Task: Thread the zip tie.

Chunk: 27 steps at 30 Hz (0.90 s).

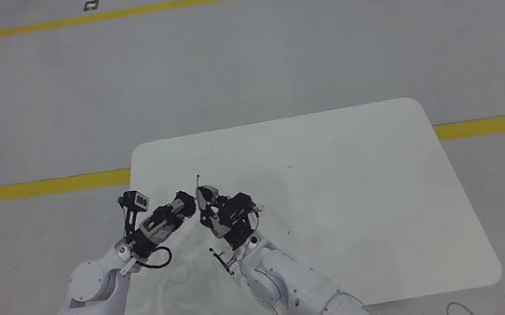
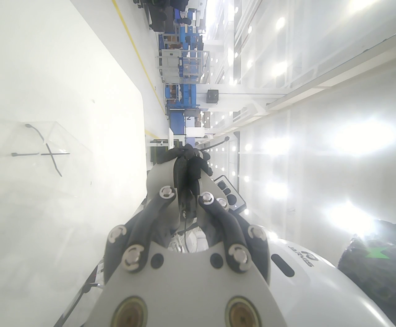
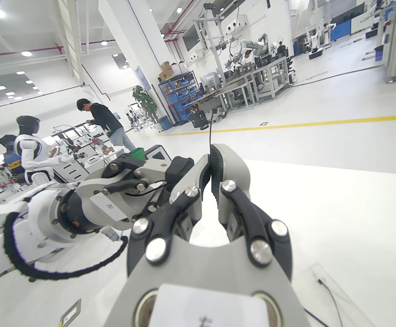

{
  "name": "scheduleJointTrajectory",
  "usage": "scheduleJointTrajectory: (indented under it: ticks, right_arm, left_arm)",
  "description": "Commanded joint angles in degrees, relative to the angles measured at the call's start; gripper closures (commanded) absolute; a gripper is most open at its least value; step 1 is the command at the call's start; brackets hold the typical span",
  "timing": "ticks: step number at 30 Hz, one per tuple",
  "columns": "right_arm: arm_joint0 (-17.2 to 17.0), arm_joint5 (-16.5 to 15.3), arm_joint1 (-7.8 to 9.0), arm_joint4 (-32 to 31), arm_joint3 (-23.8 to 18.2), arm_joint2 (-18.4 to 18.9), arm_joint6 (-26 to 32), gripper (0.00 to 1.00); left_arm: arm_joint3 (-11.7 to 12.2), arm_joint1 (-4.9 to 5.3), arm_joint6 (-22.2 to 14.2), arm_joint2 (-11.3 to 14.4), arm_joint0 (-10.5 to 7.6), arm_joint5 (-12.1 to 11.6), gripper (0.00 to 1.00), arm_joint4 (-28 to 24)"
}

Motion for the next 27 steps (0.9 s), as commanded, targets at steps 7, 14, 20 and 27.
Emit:
scheduleJointTrajectory:
  ticks: [7,14,20,27]
  right_arm:
    - [-0.23,-0.11,0.08,-0.25,-0.40,0.17,-0.25,0.09]
    - [-0.74,0.23,0.31,-0.91,-1.32,0.69,-1.27,0.11]
    - [-1.87,0.74,0.85,-1.86,-2.88,1.99,-3.08,0.00]
    - [-4.19,2.00,2.14,-3.97,-5.35,5.42,-5.77,0.00]
  left_arm:
    - [0.00,0.00,0.00,0.00,0.00,0.00,1.00,0.00]
    - [0.00,0.00,0.00,0.00,0.00,0.00,1.00,0.00]
    - [0.00,0.00,0.00,0.00,0.00,0.00,1.00,0.00]
    - [0.00,0.00,0.00,0.00,0.00,0.00,1.00,0.00]
